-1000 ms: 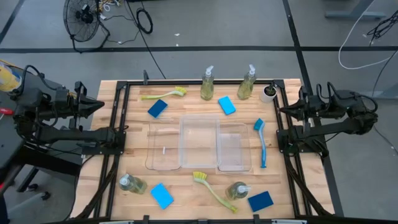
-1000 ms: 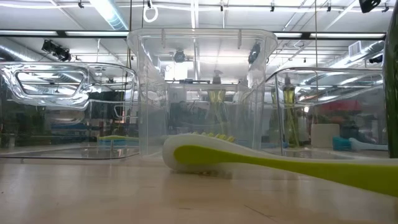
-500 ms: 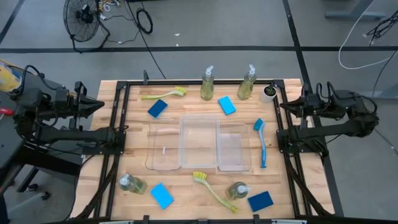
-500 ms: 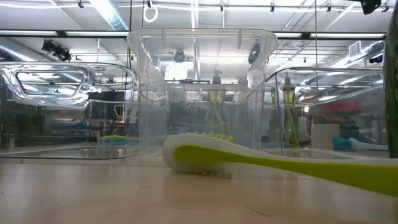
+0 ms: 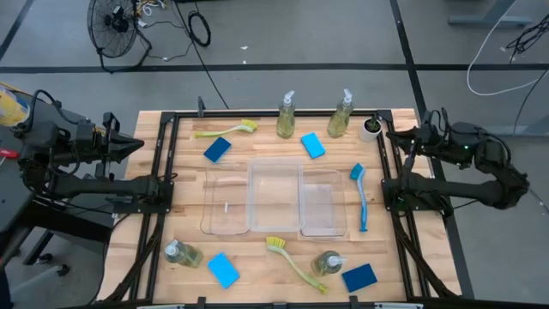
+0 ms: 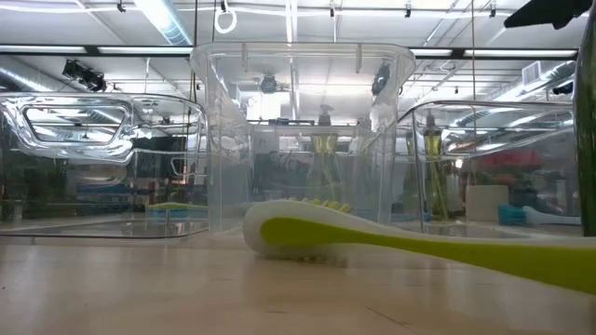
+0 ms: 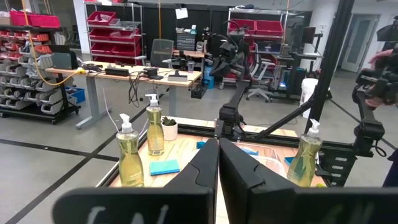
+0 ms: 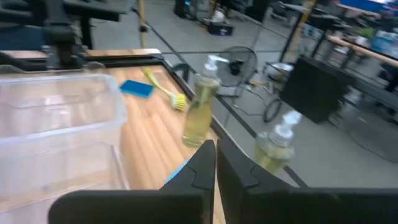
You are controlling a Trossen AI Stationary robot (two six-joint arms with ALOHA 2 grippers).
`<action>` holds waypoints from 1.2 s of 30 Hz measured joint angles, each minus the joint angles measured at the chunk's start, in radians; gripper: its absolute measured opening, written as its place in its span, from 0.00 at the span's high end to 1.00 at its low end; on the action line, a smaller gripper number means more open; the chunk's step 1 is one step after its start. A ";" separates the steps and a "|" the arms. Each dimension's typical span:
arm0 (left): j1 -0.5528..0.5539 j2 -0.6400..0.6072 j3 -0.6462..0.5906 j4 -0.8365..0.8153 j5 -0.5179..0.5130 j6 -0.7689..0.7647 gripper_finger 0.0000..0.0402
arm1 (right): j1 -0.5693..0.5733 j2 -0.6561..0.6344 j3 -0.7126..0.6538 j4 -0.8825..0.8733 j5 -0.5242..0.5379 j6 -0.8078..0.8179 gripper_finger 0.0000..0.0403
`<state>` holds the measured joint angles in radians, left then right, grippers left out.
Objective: Pick & Place Kitchen Sink Supplies
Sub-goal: Put the transparent dishwashing liquid dispenser into the middle transparent bin
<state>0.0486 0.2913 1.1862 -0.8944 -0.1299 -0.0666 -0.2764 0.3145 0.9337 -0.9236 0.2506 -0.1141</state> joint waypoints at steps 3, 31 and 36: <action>0.000 0.000 0.000 0.000 0.000 0.000 0.95 | -0.057 0.018 0.000 -0.002 -0.005 0.000 0.96; 0.000 0.000 0.000 0.000 0.000 0.000 0.95 | -0.243 0.104 -0.160 0.132 -0.007 -0.025 0.96; 0.000 0.000 0.000 0.000 0.000 0.000 0.95 | -0.244 0.134 -0.240 0.270 -0.042 -0.025 0.93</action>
<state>0.0484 0.2913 1.1862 -0.8944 -0.1299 -0.0662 -0.5202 0.4483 0.6934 -0.6538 0.2085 -0.1394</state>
